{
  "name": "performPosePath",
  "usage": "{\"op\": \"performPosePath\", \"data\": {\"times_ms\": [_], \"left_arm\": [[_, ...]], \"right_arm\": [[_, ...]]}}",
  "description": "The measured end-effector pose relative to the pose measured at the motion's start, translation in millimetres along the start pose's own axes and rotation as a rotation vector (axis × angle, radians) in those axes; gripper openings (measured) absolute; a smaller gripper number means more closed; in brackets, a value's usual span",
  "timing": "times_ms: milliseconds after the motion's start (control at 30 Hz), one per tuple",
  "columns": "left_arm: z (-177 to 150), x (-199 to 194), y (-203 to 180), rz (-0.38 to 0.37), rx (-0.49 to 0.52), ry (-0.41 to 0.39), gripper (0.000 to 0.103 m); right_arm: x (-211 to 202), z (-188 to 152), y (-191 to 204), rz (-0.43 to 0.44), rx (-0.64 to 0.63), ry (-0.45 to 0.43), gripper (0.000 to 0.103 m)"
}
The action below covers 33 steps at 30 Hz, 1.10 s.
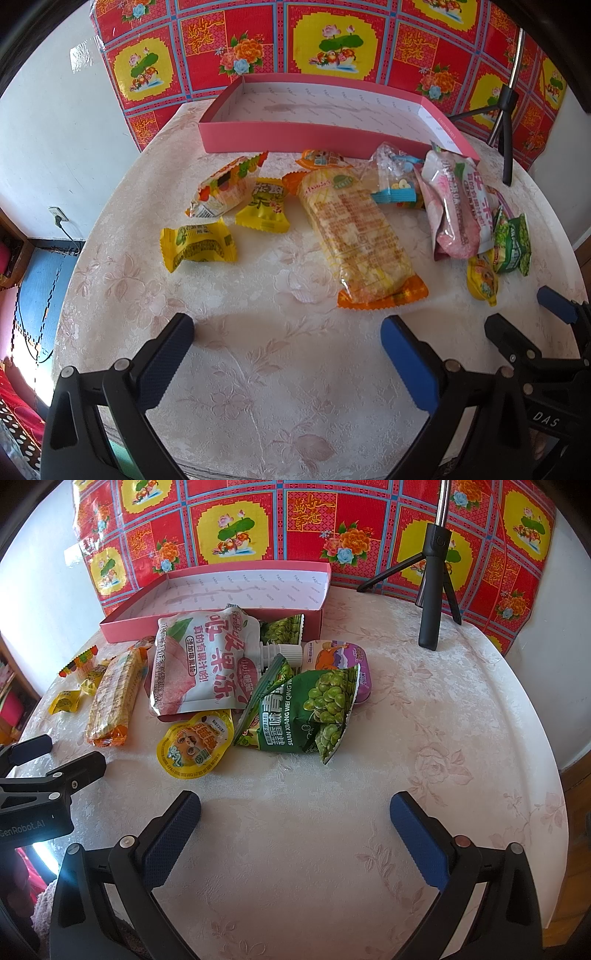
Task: Organize snacks
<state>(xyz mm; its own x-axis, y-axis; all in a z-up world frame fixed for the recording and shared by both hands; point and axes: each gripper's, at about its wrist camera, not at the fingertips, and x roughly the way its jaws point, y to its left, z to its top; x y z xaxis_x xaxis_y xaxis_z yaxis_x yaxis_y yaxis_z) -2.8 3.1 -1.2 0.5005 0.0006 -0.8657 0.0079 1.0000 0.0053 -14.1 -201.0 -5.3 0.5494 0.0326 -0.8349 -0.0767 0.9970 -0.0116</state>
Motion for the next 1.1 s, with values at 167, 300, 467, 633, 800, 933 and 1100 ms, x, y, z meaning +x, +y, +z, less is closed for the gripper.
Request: {"op": "performPosePath", "data": {"times_ms": [167,300,467,633,800,933,1100], "left_arm": [[0.0,-0.1,0.0,0.000,0.000,0.000,0.103],[0.0,-0.1,0.0,0.000,0.000,0.000,0.103],[-0.2,-0.2,0.0,0.000,0.000,-0.001,0.103],[-0.7,-0.4,0.3,0.000,0.000,-0.001,0.103],[-0.2,-0.3,0.0,0.000,0.000,-0.002,0.103],[3.6,0.7,-2.4,-0.001,-0.002,-0.003,0.103],[3.2,0.5,-2.9,0.000,0.000,-0.005,0.103]], "right_arm": [[-0.1,-0.1,0.0,0.000,0.000,0.000,0.103],[-0.1,-0.2,0.0,0.000,0.000,-0.001,0.103],[-0.1,-0.3,-0.1,0.000,0.000,-0.001,0.103],[-0.3,-0.4,-0.1,0.000,0.000,-0.001,0.103],[-0.4,-0.8,-0.1,0.000,0.000,-0.002,0.103],[-0.5,-0.7,-0.1,0.000,0.000,-0.002,0.103],[-0.7,-1.3,-1.1,0.000,0.000,-0.004,0.103]]}}
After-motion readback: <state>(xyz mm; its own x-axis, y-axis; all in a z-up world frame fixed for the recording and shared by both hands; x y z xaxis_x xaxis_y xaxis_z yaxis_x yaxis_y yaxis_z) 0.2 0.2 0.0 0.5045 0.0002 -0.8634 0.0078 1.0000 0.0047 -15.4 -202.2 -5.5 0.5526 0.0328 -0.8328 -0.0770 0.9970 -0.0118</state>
